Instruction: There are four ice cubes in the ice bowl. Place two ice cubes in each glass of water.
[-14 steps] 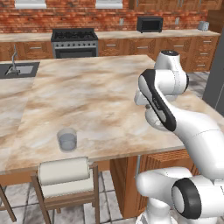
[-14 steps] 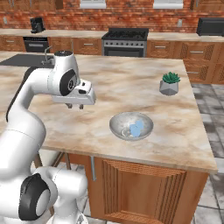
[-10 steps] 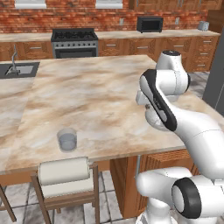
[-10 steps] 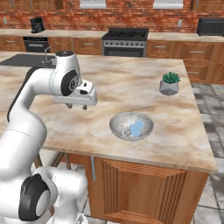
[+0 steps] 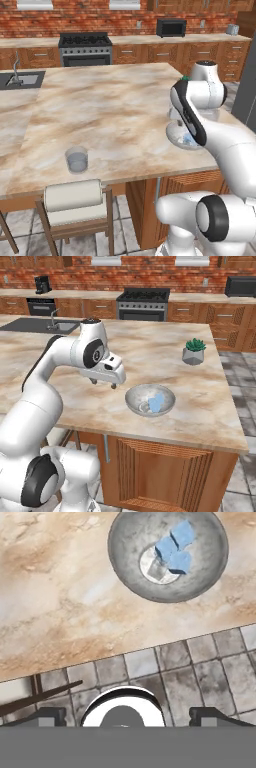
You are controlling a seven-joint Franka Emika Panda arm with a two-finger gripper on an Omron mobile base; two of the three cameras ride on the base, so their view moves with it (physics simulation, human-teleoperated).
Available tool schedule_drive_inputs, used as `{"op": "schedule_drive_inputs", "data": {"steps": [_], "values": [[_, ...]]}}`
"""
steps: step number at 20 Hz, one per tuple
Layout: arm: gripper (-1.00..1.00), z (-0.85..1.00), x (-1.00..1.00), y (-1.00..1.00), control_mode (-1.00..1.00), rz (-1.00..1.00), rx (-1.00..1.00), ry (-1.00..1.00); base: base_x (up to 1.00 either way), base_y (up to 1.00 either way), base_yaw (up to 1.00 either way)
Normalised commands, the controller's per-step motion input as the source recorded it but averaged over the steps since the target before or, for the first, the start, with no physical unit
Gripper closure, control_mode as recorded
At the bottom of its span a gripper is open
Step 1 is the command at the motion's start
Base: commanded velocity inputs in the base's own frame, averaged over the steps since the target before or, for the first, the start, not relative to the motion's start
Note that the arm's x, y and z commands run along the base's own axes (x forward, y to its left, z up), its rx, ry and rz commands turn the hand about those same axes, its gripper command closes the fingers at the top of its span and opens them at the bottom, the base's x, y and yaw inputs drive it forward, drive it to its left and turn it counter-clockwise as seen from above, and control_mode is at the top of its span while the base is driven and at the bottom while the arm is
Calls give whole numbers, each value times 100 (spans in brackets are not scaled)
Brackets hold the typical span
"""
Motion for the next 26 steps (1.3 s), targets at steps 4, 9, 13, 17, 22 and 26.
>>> {"op": "schedule_drive_inputs", "data": {"steps": [4,9,13,17,22,26], "values": [[-100,-18,4,-52,-100,-11,0,9,0,0,0],[-100,-31,0,-59,-100,-8,0,5,0,0,0],[-100,-35,11,-44,-100,-13,0,10,0,0,0],[-100,-32,20,-26,-100,-10,1,7,0,0,0],[-100,-28,41,-4,-100,-4,0,3,0,0,0],[-100,-22,54,0,-100,-2,0,3,0,0,0]]}}
